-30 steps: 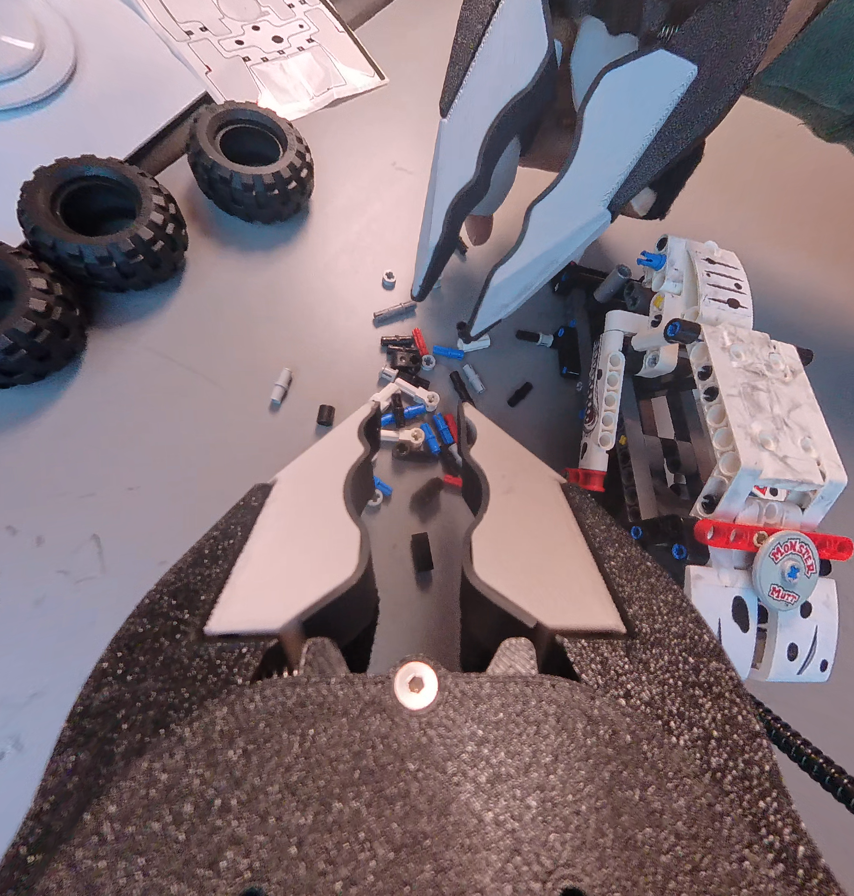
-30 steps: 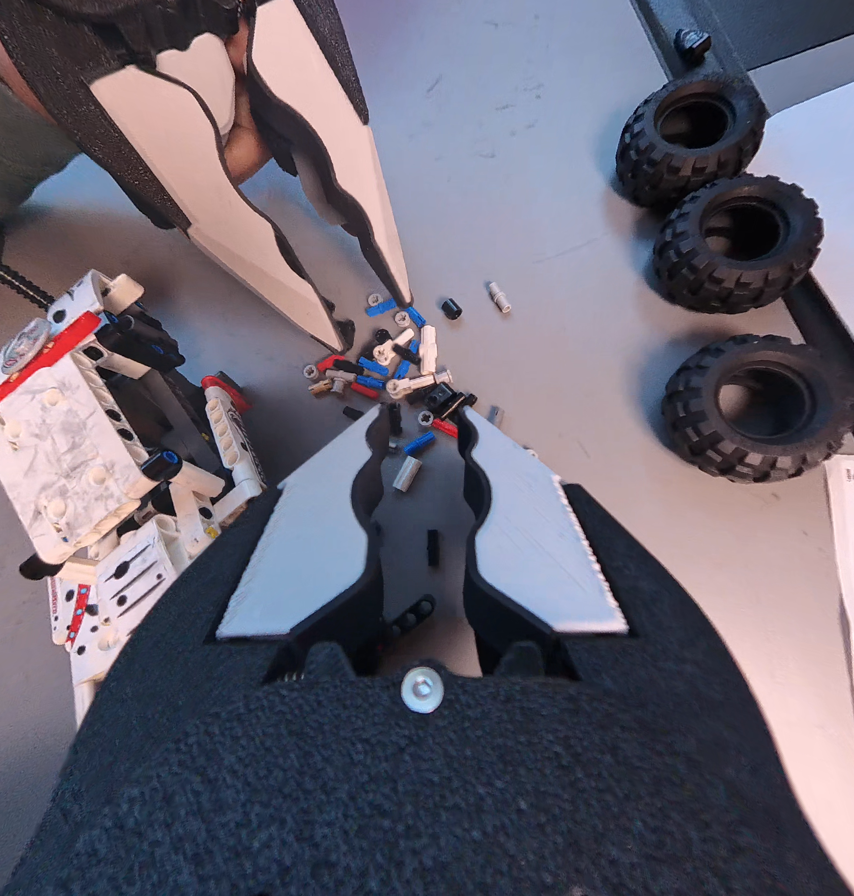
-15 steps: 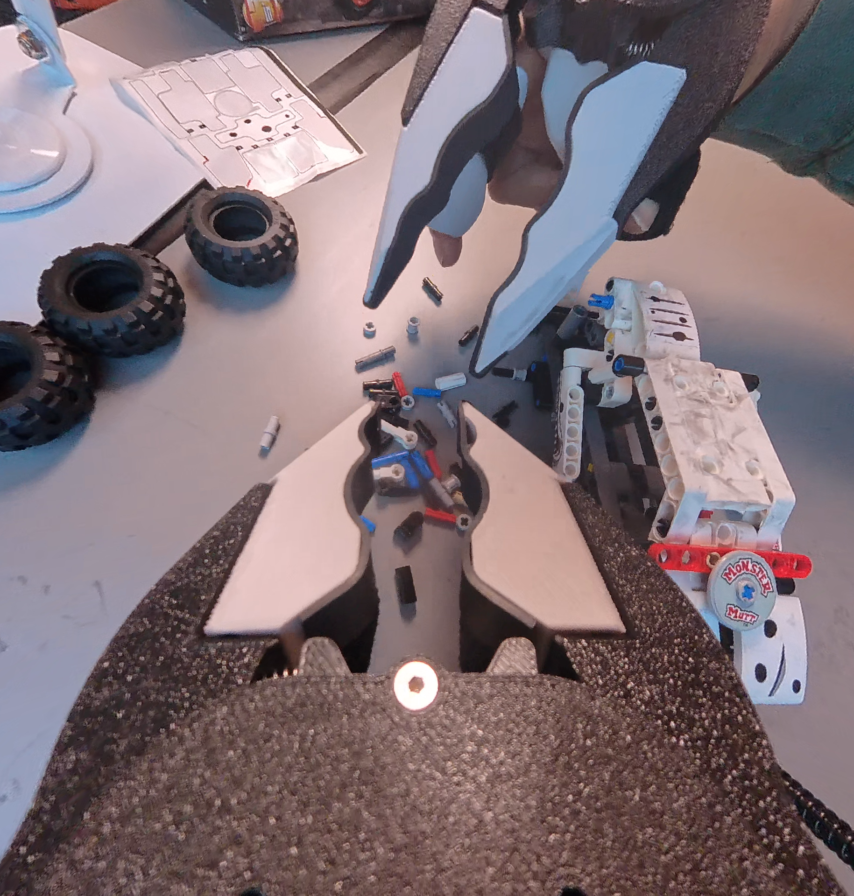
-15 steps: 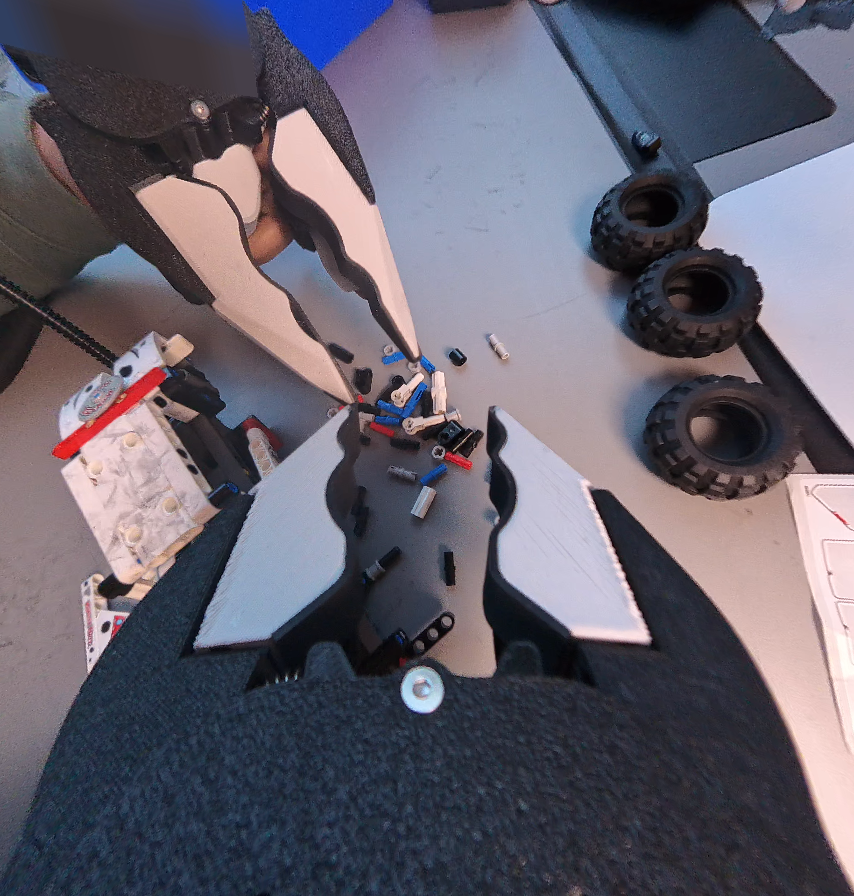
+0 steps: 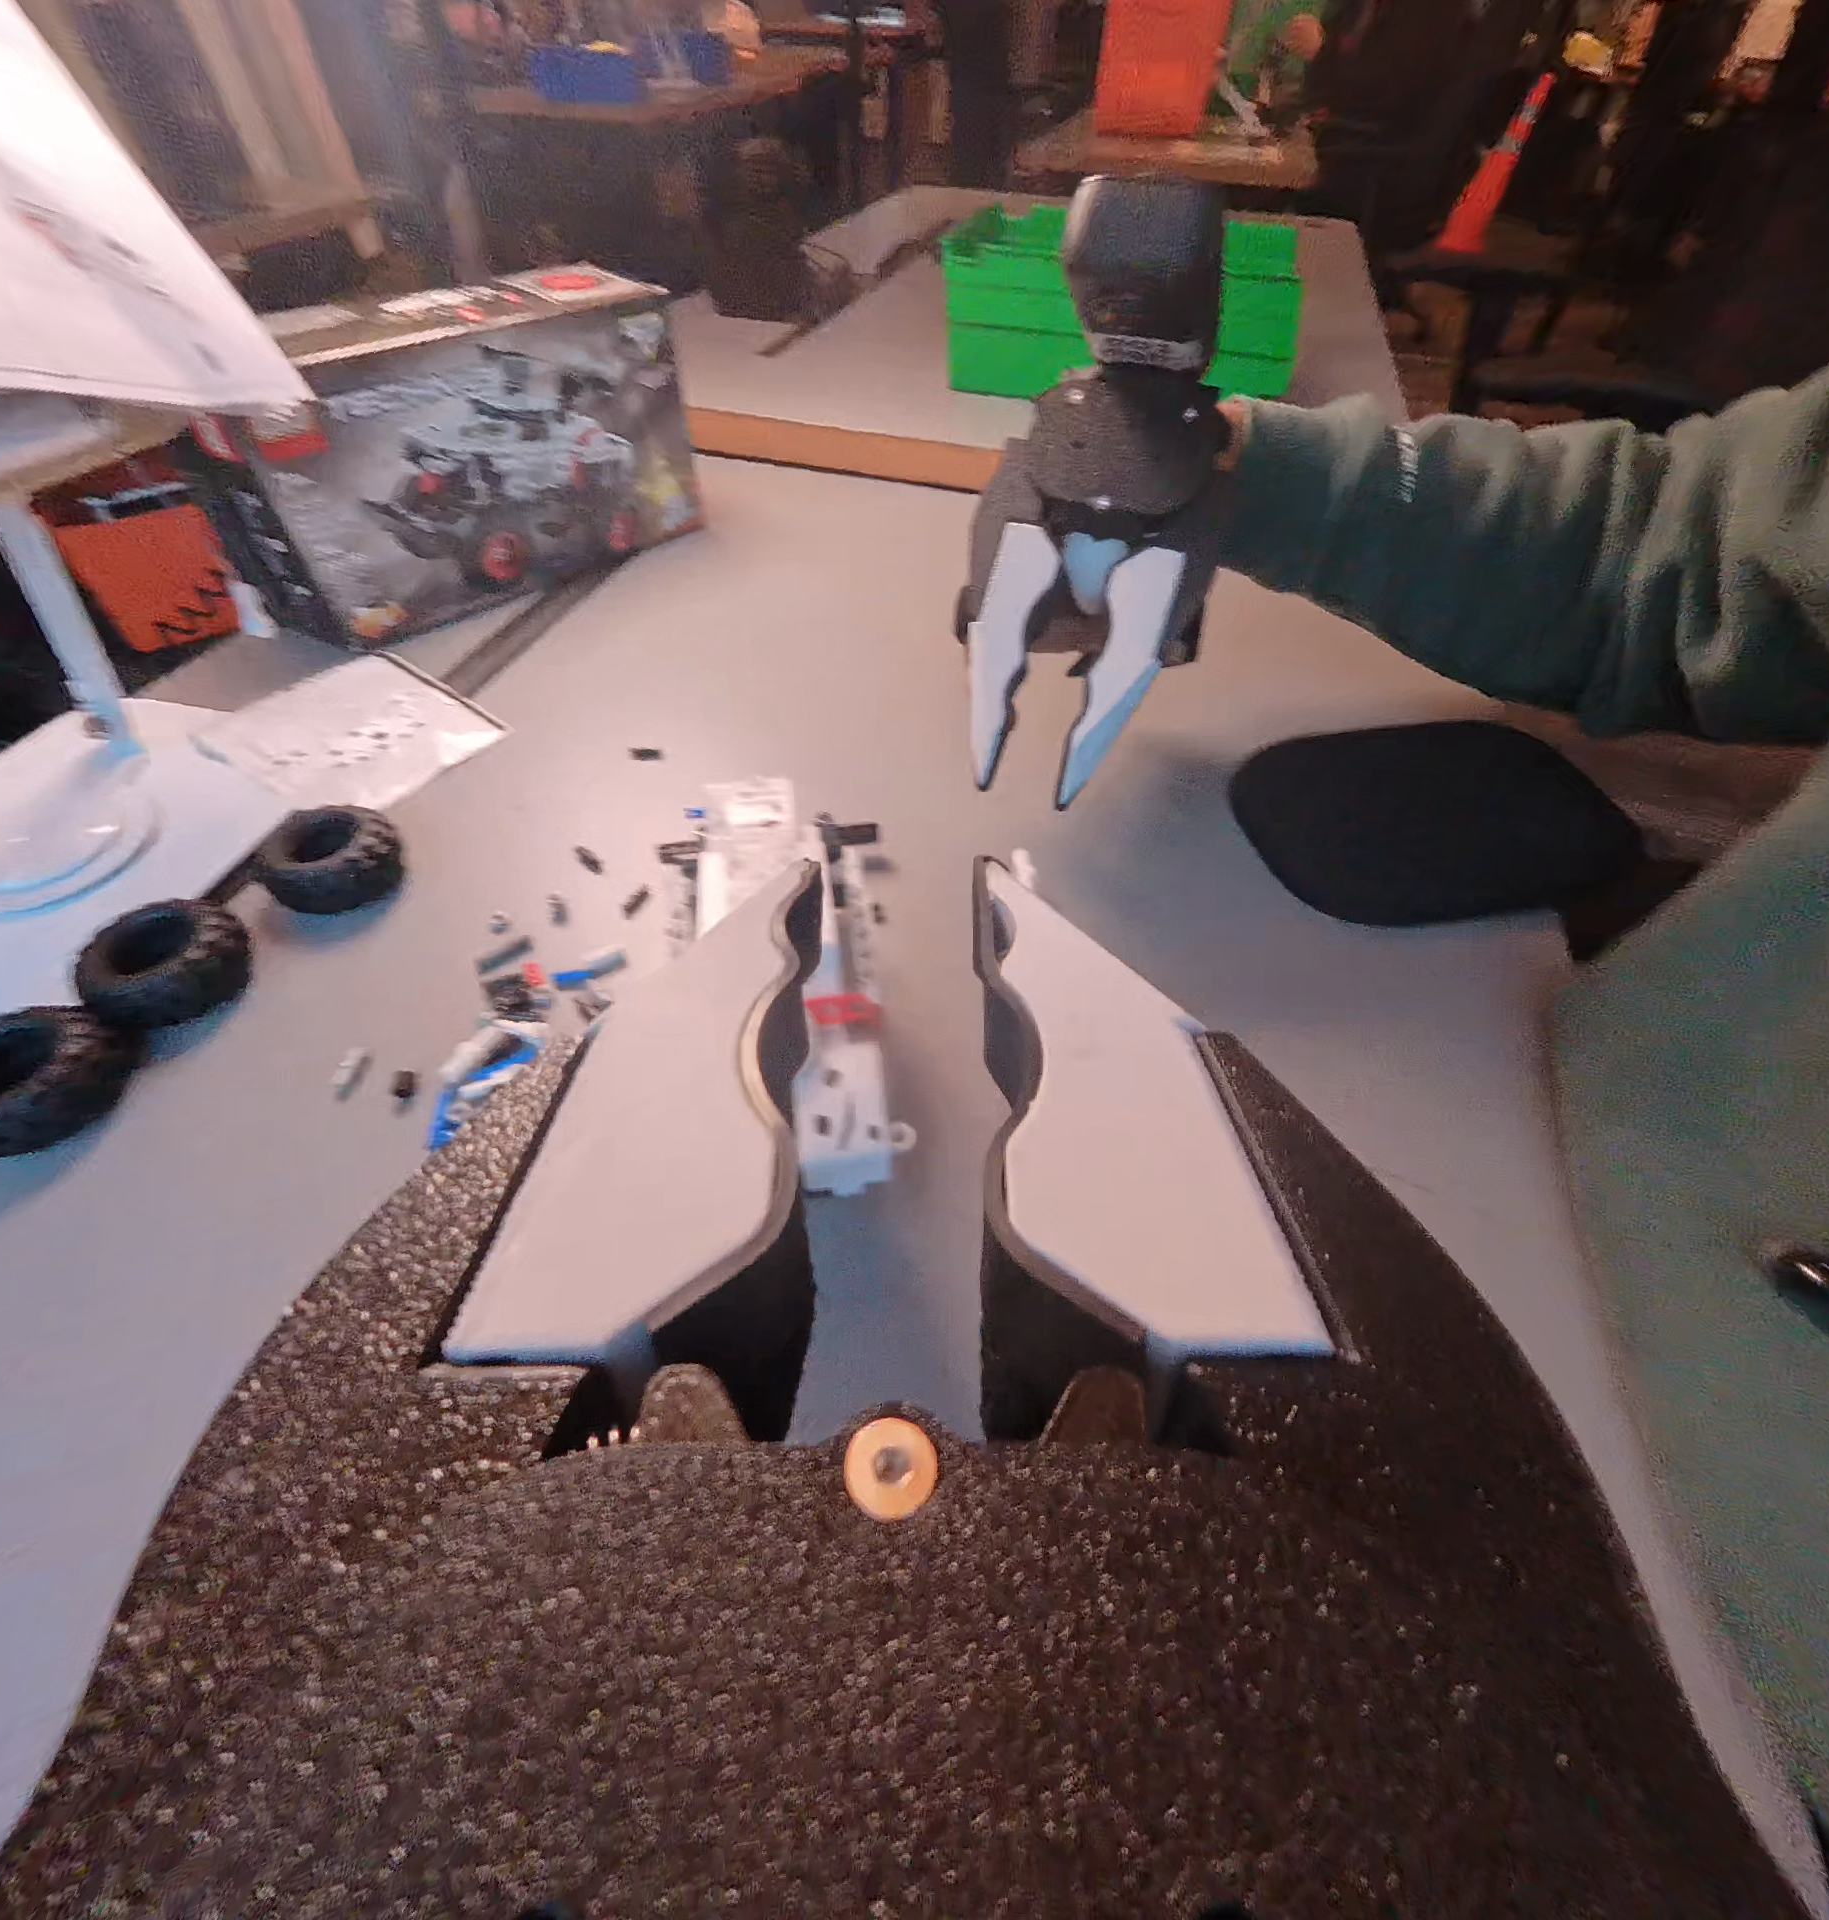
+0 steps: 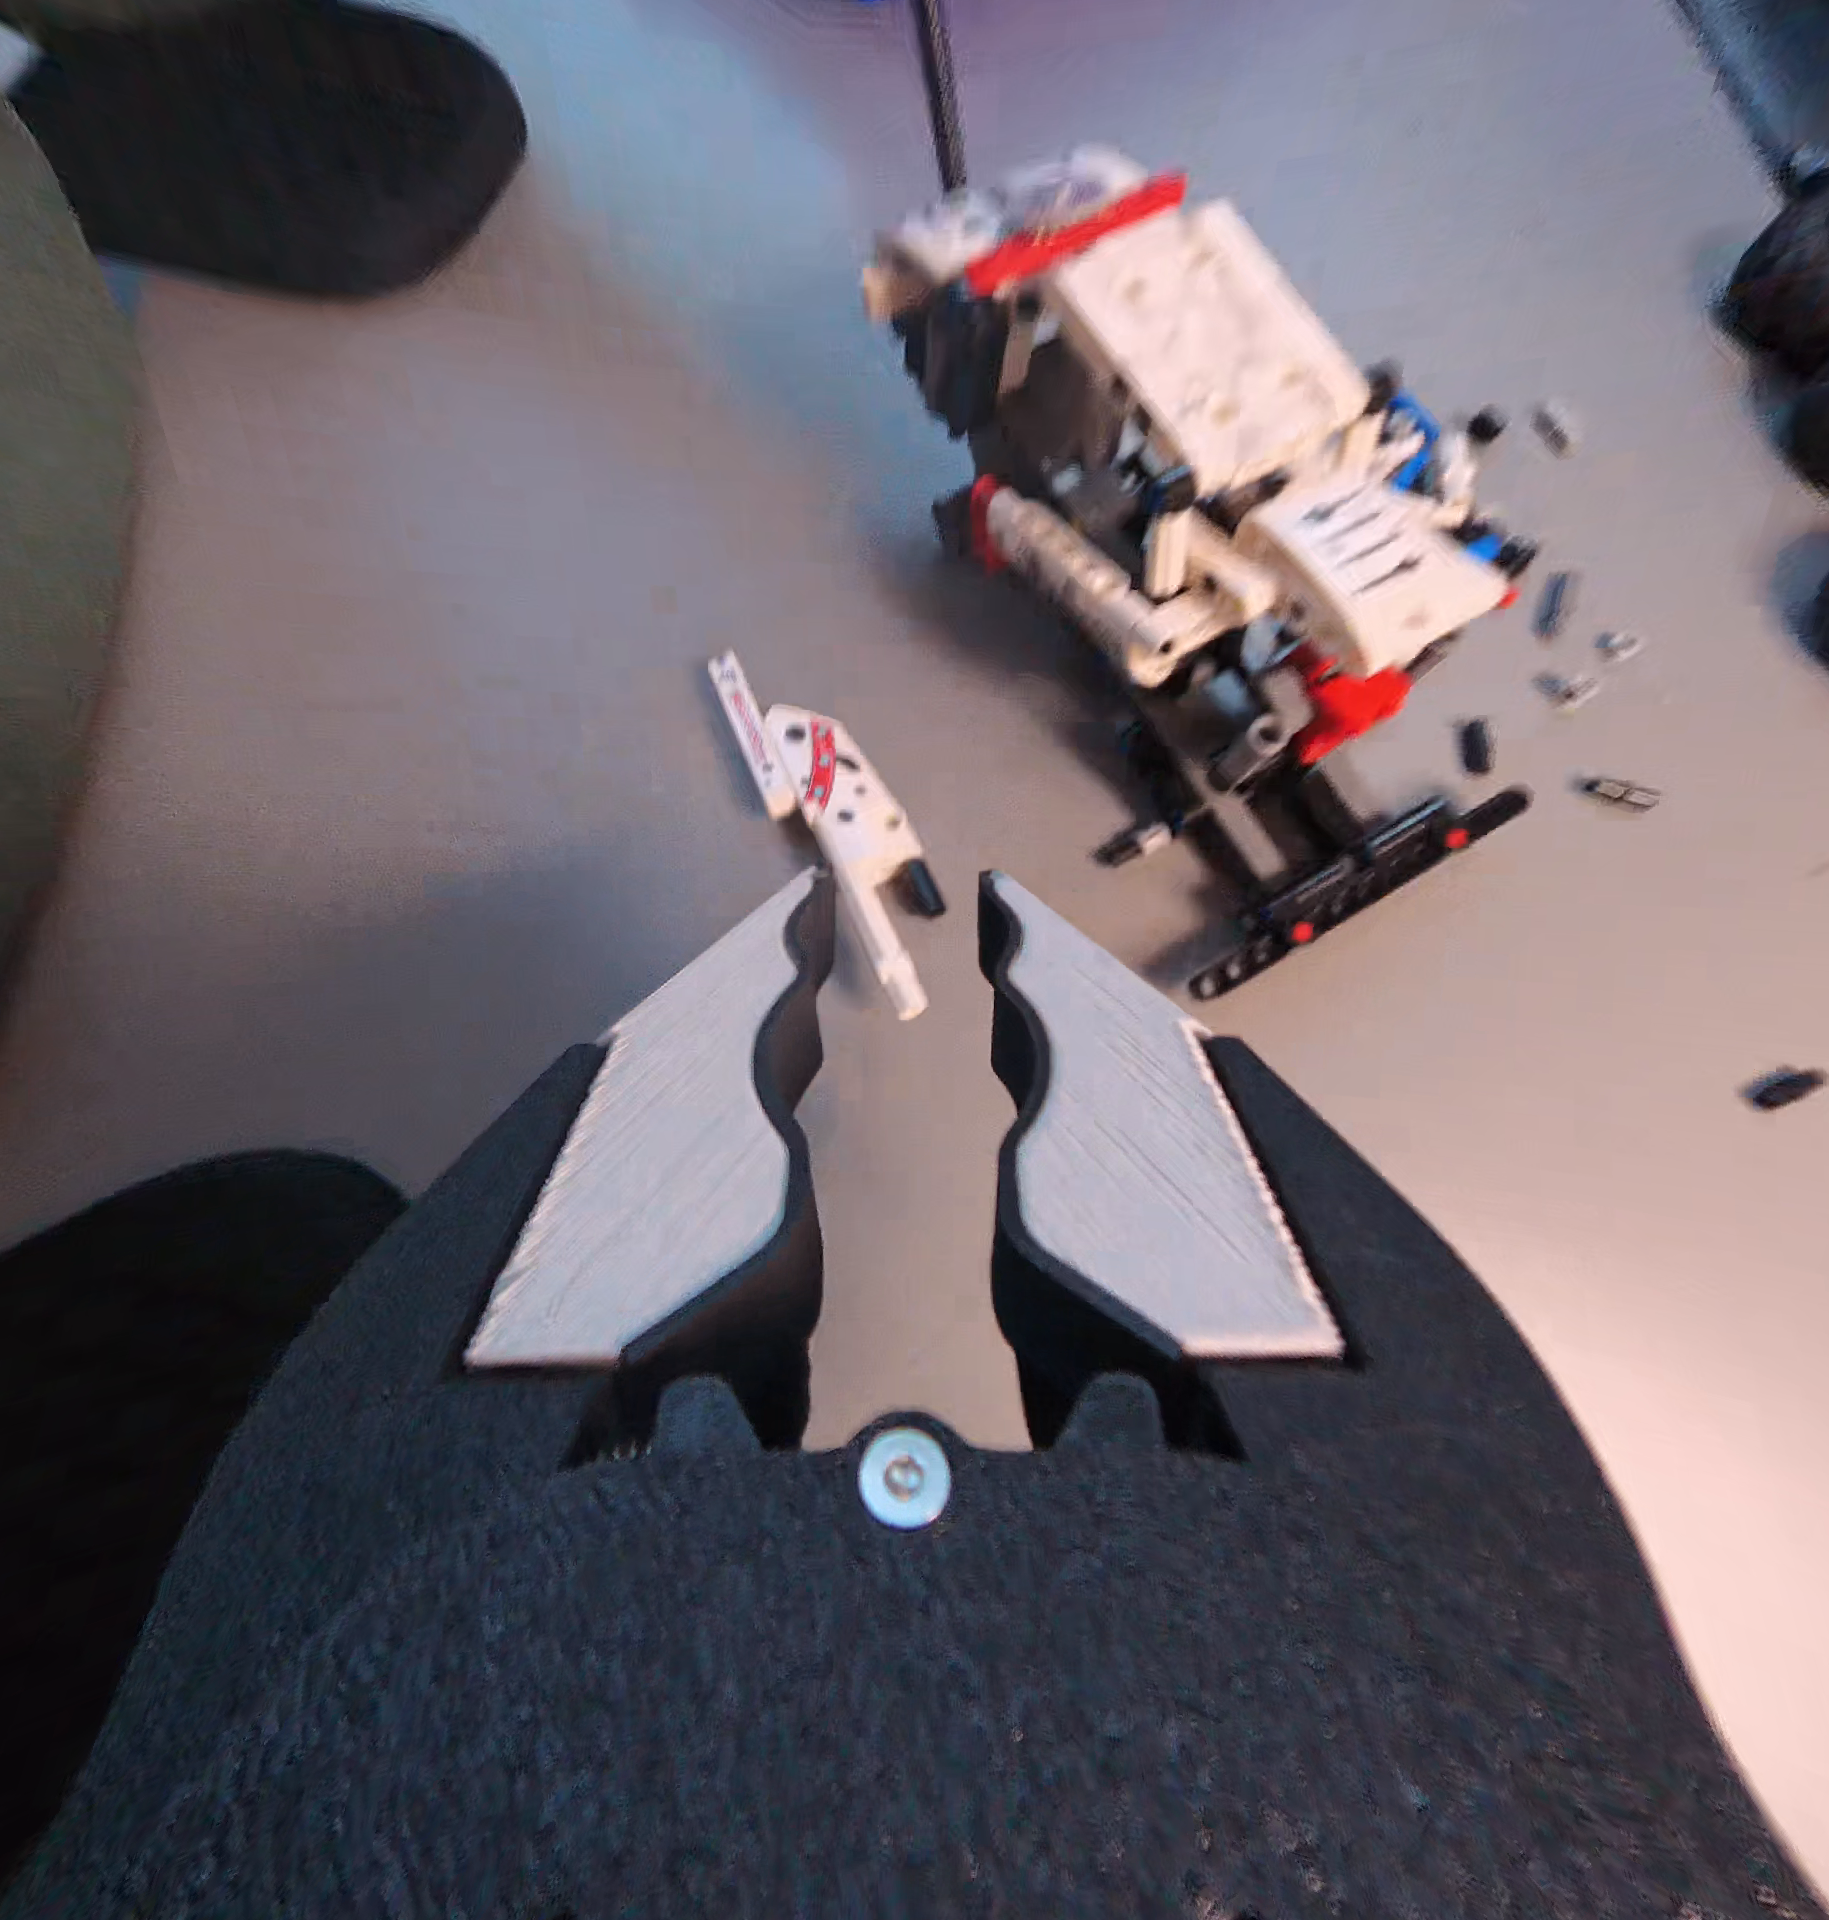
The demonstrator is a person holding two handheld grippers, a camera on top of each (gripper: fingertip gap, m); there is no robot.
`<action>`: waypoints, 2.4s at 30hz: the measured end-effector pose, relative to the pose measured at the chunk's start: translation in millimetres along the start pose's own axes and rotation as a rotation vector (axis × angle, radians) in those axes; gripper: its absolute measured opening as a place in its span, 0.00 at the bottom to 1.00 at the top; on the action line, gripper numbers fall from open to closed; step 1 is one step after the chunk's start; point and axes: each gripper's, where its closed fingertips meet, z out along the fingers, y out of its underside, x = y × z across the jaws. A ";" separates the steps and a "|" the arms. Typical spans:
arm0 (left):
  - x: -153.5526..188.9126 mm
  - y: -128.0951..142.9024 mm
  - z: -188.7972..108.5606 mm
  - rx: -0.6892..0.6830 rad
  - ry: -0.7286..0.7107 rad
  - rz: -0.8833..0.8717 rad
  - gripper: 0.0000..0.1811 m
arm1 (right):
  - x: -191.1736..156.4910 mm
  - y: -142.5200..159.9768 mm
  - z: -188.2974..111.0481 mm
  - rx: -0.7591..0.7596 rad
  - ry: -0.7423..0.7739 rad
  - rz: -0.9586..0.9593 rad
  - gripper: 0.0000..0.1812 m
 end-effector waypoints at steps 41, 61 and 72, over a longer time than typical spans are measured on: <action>63.2 104.9 17.5 -0.228 0.331 -0.350 0.03 | -54.4 -45.4 27.4 0.195 0.313 -0.485 0.04; 80.4 87.0 46.9 -0.158 0.288 -0.180 0.14 | -71.1 -66.4 59.7 0.290 0.243 -0.432 0.04; 88.4 82.5 39.9 -0.179 0.352 -0.200 0.03 | -75.2 -72.6 47.6 0.319 0.190 -0.375 0.04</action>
